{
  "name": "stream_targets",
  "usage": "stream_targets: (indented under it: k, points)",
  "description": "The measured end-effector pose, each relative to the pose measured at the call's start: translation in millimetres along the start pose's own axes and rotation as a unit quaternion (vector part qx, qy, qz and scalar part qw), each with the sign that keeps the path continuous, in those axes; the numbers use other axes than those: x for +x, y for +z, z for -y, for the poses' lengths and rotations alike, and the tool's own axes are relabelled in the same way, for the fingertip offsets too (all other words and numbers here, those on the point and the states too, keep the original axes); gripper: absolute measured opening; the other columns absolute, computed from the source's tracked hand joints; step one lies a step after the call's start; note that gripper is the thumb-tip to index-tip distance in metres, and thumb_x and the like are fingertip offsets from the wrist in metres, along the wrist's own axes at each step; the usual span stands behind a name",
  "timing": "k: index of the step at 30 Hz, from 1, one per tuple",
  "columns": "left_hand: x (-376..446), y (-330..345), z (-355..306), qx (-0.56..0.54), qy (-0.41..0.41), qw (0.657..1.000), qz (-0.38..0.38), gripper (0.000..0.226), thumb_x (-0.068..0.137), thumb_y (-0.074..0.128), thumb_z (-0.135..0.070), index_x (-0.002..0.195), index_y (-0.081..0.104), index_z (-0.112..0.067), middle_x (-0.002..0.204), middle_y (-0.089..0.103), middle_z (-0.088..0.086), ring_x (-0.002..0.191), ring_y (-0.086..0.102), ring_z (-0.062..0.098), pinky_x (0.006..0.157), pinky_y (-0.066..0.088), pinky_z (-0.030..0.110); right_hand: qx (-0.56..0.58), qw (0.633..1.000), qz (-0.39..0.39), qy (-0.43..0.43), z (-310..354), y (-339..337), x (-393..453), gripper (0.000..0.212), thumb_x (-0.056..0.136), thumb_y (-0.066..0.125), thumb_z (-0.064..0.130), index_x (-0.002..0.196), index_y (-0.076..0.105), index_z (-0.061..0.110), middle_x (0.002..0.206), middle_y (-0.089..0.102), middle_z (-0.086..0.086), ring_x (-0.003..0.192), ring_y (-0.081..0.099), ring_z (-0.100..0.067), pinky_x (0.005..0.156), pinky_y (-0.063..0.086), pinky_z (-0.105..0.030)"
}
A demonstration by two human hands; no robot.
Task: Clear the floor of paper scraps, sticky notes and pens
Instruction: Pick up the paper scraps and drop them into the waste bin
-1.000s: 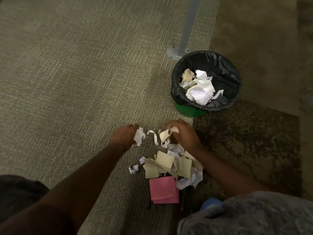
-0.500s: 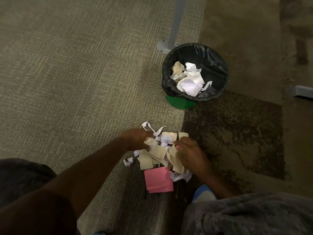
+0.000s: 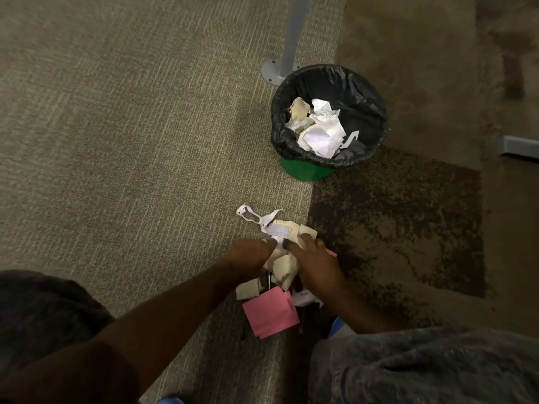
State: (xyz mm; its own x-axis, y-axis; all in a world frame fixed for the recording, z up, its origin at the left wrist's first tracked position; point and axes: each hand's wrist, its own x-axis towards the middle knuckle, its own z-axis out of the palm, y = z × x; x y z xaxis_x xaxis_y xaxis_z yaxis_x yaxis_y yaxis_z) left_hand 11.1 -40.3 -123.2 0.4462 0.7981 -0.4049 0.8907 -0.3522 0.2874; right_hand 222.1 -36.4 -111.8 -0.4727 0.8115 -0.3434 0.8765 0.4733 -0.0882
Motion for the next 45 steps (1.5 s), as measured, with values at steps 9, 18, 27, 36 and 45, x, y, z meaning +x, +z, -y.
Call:
stream_targets:
  k: [9,18,27,36,45]
  points:
    - [1,-18,18,-0.127,-0.066,0.990,-0.013,0.068,0.070,0.069,-0.049,0.132,0.050,-0.028,0.109,0.070,0.007,0.099,0.067,0.031,0.077,0.053,0.037,0.474,0.864,-0.049,0.161,-41,-19,5,0.012,0.082,0.076,0.003,0.074,0.068,0.003,0.069,0.068,-0.008,0.065,0.061,-0.016,0.061,0.046,-0.031]
    - [9,-41,23,-0.265,-0.034,0.962,0.054,0.036,0.068,0.079,-0.030,0.100,0.067,-0.019,0.085,0.063,-0.003,0.072,0.054,0.011,0.058,0.035,0.022,0.764,0.640,0.050,0.066,-67,-185,8,0.025,0.070,0.080,-0.002,0.085,0.062,0.007,0.077,0.071,-0.016,0.058,0.064,-0.026,0.050,0.050,-0.030]
    - [16,-63,3,-0.278,0.013,0.960,0.039,0.031,0.066,0.075,-0.031,0.094,0.063,-0.024,0.071,0.056,-0.012,0.063,0.051,0.001,0.057,0.037,0.021,0.687,0.710,-0.074,0.134,-76,-270,109,0.035,0.079,0.072,-0.011,0.106,0.063,0.010,0.094,0.070,-0.010,0.084,0.071,-0.030,0.075,0.059,-0.051]
    - [26,-162,-23,-0.483,0.081,0.870,-0.045,0.024,0.074,0.082,-0.017,0.082,0.062,-0.027,0.074,0.065,-0.013,0.062,0.056,-0.006,0.055,0.044,0.014,0.639,0.745,-0.095,0.167,-90,-247,124,0.049,0.086,0.075,0.017,0.131,0.060,0.027,0.136,0.051,0.001,0.122,0.056,-0.021,0.071,0.064,-0.044]
    - [110,-265,-22,-0.224,-0.012,0.905,-0.361,0.088,0.061,0.076,-0.068,0.132,0.052,-0.022,0.112,0.069,0.000,0.103,0.063,0.022,0.091,0.052,0.045,0.697,0.638,-0.249,0.212,-112,-233,78,0.016,0.095,0.064,0.019,0.111,0.068,0.017,0.098,0.070,0.006,0.091,0.067,-0.006,0.071,0.063,-0.038]
